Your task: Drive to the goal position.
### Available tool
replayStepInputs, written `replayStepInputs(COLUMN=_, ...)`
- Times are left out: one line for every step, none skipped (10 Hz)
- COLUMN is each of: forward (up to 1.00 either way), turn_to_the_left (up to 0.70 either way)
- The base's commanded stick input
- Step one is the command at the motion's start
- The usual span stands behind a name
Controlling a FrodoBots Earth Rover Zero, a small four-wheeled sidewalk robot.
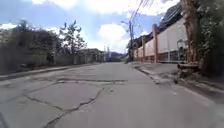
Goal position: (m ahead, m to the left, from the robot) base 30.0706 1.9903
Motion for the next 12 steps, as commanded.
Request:
replayStepInputs(forward=0.85, turn_to_the_left=-0.26)
replayStepInputs(forward=0.85, turn_to_the_left=0.0)
replayStepInputs(forward=0.85, turn_to_the_left=0.0)
replayStepInputs(forward=0.85, turn_to_the_left=0.0)
replayStepInputs(forward=0.85, turn_to_the_left=0.0)
replayStepInputs(forward=0.85, turn_to_the_left=0.0)
replayStepInputs(forward=0.85, turn_to_the_left=0.0)
replayStepInputs(forward=0.85, turn_to_the_left=0.0)
replayStepInputs(forward=0.85, turn_to_the_left=0.0)
replayStepInputs(forward=0.85, turn_to_the_left=0.0)
replayStepInputs(forward=0.85, turn_to_the_left=0.0)
replayStepInputs(forward=0.85, turn_to_the_left=0.0)
